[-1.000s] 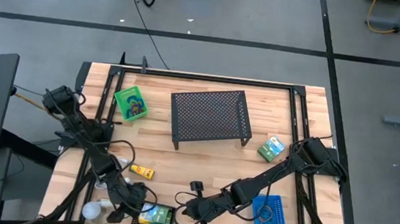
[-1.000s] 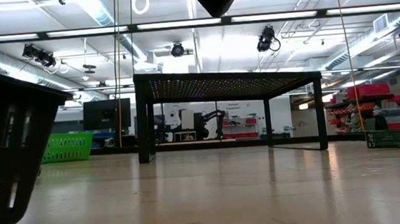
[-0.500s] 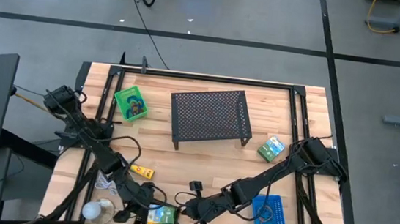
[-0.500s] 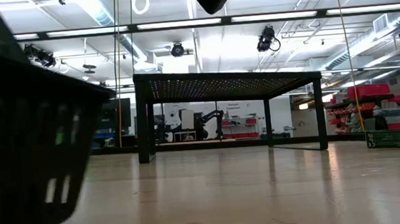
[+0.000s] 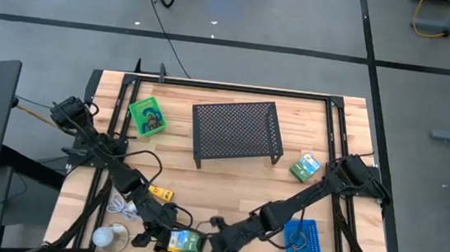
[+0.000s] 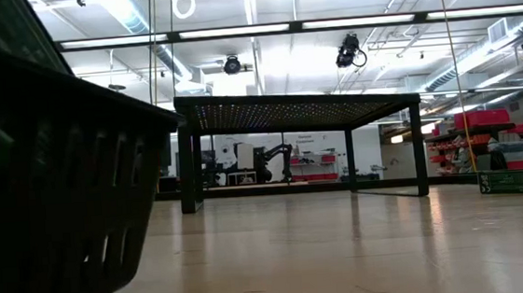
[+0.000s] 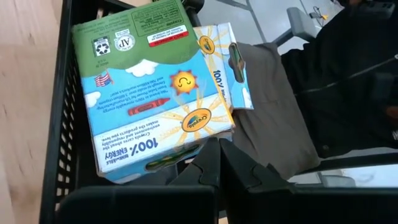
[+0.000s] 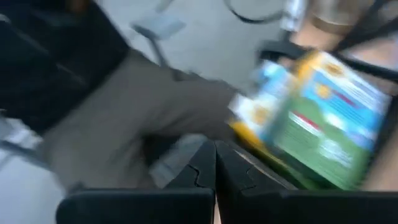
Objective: Pick & Place Office Desk Supplies
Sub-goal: Adjust the yellow crayon box in the black bin
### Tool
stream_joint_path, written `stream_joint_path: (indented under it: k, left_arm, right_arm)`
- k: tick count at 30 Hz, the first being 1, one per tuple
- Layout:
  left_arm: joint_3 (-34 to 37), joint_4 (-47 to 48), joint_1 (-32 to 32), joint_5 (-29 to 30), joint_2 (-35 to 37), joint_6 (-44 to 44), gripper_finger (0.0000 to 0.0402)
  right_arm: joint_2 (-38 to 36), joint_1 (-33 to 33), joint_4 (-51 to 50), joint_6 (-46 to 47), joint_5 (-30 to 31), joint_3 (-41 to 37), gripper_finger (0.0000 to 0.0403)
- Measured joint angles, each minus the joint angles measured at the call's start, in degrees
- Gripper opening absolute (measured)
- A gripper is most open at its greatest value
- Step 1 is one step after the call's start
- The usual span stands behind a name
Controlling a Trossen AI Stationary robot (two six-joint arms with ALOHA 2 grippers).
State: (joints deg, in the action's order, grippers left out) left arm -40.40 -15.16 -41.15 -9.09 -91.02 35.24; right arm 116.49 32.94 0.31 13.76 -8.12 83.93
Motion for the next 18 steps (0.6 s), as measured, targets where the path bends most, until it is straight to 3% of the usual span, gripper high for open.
stream_joint_path:
  k: [7,18]
  left_arm:
    - [-0.2,0.0,0.4,0.4,0.0,-1.0,0.0001]
    - [-0.7,0.1,1.2,-0.4,0.0,-2.4,0.0001]
  right_arm:
    - [4.3,-0.3,5.6,4.6,-5.8,0.0,0.0000]
    - [7.0,-0.3,10.1,4.4,1.8,1.0,0.0000]
